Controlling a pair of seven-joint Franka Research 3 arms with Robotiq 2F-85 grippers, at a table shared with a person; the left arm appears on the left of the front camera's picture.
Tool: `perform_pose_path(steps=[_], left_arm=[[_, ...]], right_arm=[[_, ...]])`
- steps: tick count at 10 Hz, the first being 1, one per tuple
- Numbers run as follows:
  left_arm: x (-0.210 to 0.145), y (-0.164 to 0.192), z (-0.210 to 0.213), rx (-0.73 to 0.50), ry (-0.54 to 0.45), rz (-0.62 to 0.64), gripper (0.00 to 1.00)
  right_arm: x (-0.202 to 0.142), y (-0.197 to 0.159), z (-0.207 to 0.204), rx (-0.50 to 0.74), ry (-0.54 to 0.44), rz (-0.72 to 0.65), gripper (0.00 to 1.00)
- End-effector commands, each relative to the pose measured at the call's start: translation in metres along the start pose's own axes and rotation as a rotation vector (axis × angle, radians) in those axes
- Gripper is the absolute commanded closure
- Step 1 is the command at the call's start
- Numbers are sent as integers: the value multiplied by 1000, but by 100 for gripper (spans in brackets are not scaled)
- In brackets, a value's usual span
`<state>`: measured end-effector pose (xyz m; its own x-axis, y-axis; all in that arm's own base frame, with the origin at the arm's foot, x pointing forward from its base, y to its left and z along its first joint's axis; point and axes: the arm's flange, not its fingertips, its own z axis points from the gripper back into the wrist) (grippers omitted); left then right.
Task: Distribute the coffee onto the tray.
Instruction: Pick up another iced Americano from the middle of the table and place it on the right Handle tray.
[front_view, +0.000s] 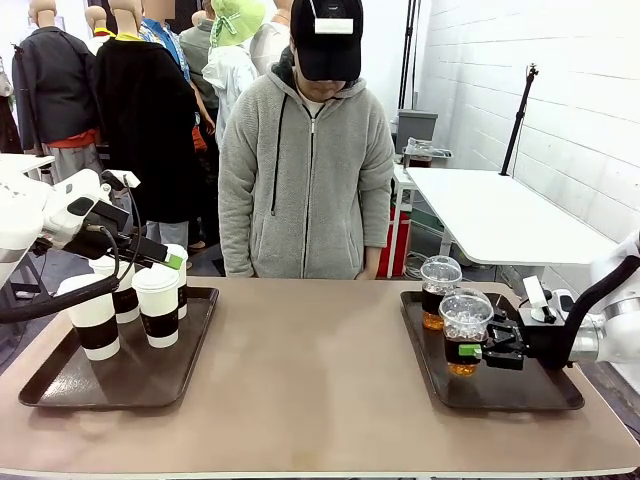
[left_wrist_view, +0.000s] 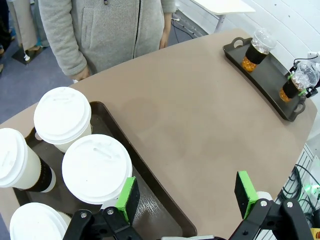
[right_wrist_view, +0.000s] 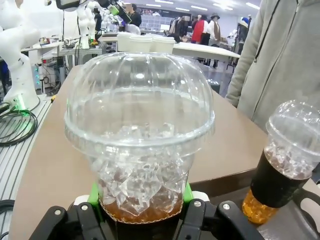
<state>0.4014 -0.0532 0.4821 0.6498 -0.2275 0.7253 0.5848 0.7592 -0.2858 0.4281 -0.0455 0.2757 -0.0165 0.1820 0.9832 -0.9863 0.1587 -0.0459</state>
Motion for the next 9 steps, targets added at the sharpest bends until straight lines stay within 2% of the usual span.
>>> perform_pose_path(steps=[1, 4, 9], left_arm=[[-1, 4, -3, -19, -15, -16, 0], [-1, 4, -3, -19, -15, -16, 0], [-1, 4, -3, -19, -15, -16, 0]], right_arm=[[-25, 3, 2, -8, -57, 34, 35], [-43, 3, 0, -2, -75, 19, 35], [-47, -3, -10, 6, -84, -14, 35]])
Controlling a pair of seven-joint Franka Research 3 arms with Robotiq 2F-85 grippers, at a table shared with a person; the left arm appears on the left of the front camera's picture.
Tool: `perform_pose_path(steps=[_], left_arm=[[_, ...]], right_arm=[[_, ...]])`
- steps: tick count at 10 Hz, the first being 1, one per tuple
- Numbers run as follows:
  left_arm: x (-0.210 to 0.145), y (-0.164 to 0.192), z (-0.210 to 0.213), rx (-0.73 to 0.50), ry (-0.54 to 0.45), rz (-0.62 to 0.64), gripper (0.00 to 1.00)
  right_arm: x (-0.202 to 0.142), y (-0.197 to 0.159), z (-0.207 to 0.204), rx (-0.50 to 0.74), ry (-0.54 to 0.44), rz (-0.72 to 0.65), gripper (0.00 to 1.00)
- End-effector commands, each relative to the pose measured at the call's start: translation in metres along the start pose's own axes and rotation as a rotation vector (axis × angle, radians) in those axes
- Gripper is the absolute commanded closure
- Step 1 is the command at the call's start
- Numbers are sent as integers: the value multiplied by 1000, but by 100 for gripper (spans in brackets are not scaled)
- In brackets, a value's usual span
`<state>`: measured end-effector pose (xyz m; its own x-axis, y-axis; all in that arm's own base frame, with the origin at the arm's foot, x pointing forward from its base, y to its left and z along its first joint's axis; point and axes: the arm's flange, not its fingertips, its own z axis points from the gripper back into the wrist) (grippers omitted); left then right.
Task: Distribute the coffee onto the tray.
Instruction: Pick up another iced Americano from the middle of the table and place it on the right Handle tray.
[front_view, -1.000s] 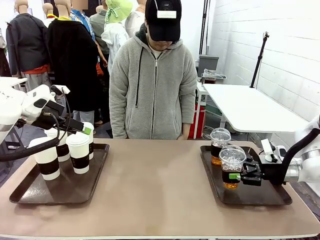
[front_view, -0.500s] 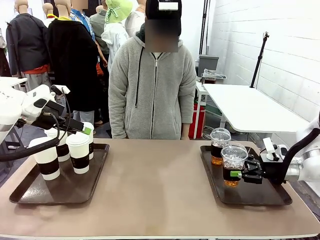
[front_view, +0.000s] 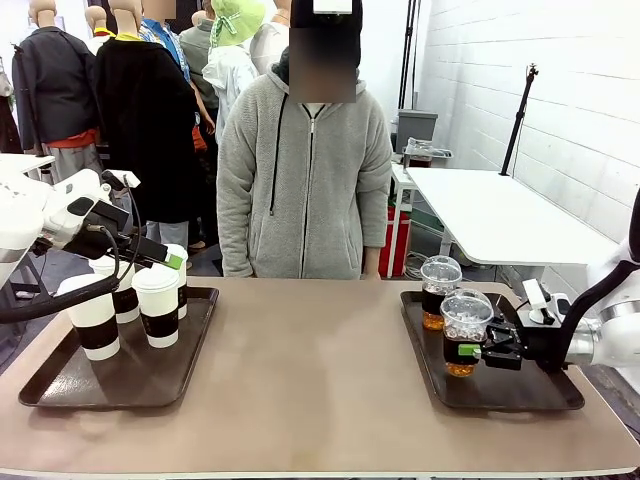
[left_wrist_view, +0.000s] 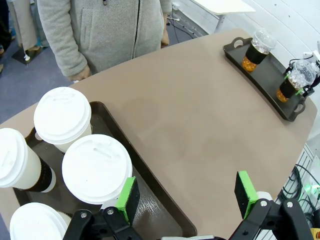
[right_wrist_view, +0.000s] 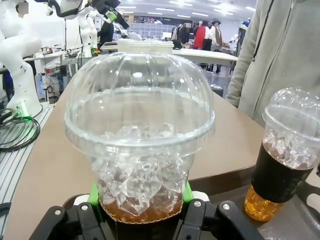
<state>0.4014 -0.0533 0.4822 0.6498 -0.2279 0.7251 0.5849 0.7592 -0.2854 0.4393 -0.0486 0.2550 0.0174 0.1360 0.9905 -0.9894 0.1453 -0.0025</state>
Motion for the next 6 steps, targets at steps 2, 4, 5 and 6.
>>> perform_pose_path(steps=[2, 4, 5, 6], left_arm=[[-1, 4, -3, -19, -16, -15, 0], [-1, 4, -3, -19, -16, -15, 0], [-1, 4, -3, -19, -16, -15, 0], [-1, 4, -3, -19, -16, -15, 0]], right_arm=[[-28, 4, -10, -29, -37, 4, 35], [-30, 3, -13, -37, -33, -7, 35], [-30, 2, -14, -35, -33, -13, 35], [-33, 2, -15, -33, -29, -17, 35]])
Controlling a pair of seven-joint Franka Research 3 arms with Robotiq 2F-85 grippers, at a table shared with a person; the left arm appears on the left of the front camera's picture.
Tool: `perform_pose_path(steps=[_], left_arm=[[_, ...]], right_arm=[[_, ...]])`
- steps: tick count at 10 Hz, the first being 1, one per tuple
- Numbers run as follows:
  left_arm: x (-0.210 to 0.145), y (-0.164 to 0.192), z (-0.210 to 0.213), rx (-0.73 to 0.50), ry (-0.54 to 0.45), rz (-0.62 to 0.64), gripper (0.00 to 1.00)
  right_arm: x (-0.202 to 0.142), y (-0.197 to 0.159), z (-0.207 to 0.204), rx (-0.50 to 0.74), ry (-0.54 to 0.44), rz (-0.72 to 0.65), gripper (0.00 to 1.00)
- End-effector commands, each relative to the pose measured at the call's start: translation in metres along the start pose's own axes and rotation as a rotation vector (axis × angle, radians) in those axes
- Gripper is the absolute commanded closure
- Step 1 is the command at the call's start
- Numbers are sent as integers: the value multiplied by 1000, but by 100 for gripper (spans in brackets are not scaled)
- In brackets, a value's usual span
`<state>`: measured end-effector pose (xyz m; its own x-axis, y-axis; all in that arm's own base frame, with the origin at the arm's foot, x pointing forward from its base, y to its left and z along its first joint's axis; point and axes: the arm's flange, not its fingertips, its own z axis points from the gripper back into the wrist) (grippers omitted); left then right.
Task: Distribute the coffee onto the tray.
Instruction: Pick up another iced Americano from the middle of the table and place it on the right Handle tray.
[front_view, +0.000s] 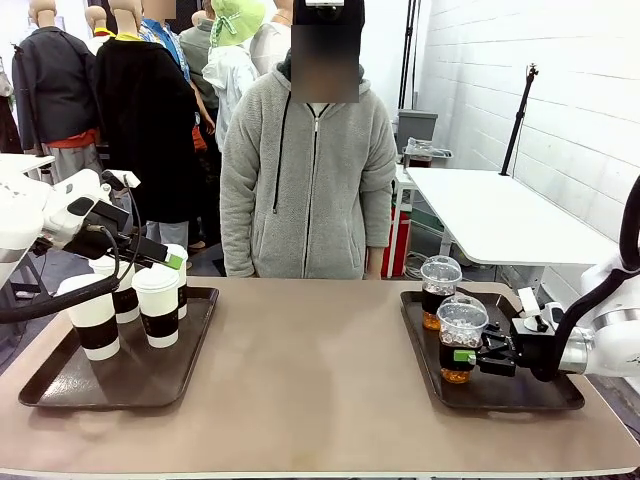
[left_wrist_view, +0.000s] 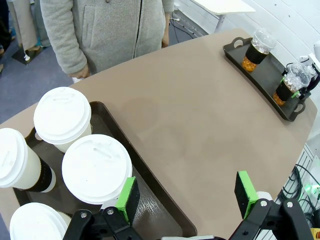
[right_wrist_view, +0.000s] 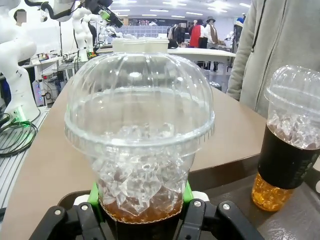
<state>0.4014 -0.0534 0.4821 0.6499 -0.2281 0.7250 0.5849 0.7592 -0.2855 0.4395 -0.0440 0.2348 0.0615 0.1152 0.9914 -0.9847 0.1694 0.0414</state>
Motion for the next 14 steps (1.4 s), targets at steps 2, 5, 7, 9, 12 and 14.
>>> perform_pose_path(steps=[2, 5, 7, 9, 12, 14], left_arm=[[-1, 4, -3, -19, -16, -15, 0], [-1, 4, -3, -19, -16, -15, 0], [-1, 4, -3, -19, -16, -15, 0], [-1, 4, -3, -19, -16, -15, 0], [-1, 4, -3, -19, -16, -15, 0], [-1, 4, -3, -19, -16, -15, 0]], right_arm=[[-15, 2, -10, -6, -10, 24, 35], [-17, 3, -11, 17, 9, -6, 1], [-18, 5, -9, 21, 15, -23, 0], [-18, 9, -4, 17, 24, -37, 0], [-17, 16, 12, -15, 41, -50, 0], [-14, 22, 29, -48, 54, -61, 0]])
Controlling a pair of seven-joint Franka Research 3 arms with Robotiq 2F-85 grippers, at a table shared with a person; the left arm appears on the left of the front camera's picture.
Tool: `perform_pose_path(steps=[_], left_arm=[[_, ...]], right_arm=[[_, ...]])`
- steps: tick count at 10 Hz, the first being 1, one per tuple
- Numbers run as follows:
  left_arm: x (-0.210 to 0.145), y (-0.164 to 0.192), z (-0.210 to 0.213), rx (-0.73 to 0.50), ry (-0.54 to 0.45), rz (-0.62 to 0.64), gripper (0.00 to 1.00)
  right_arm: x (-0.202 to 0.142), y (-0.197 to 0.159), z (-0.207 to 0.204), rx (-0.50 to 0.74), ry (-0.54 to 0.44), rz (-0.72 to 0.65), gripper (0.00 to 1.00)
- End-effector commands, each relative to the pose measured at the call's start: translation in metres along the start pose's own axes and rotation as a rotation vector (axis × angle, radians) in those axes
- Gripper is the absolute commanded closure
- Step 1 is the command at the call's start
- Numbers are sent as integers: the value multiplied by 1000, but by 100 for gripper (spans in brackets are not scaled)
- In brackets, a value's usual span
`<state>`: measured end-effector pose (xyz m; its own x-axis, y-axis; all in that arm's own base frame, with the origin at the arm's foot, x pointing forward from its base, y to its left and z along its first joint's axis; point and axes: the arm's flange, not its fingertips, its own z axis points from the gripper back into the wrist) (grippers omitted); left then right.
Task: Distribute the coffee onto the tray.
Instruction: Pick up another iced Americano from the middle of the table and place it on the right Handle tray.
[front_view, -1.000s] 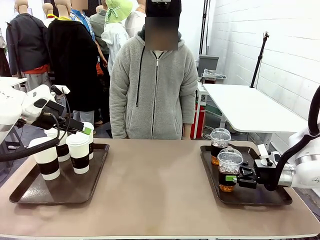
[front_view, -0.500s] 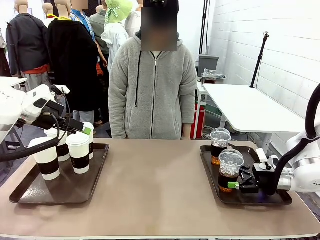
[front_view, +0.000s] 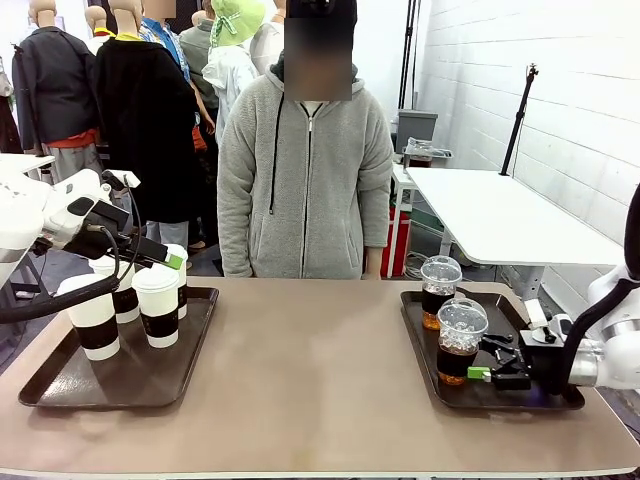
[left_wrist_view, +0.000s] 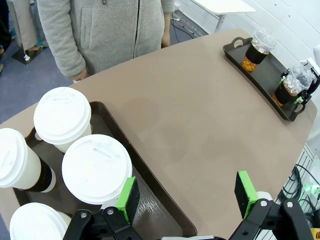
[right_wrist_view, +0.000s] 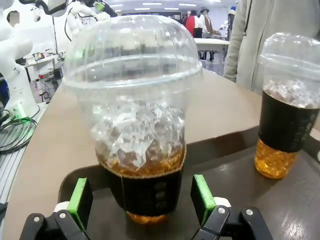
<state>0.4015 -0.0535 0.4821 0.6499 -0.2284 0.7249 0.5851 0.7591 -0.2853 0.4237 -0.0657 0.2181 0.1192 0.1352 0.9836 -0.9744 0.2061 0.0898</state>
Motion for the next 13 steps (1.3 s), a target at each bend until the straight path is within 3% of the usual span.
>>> perform_pose_path(steps=[1, 6, 13], left_arm=[[-1, 5, -3, -19, -16, -15, 0], [-1, 5, -3, -19, -16, -15, 0], [-1, 5, -3, -19, -16, -15, 0]], right_arm=[[5, 14, 16, -33, 27, -10, 0], [6, 24, 31, -100, 30, -22, 0], [2, 14, 31, -66, 2, -7, 0]])
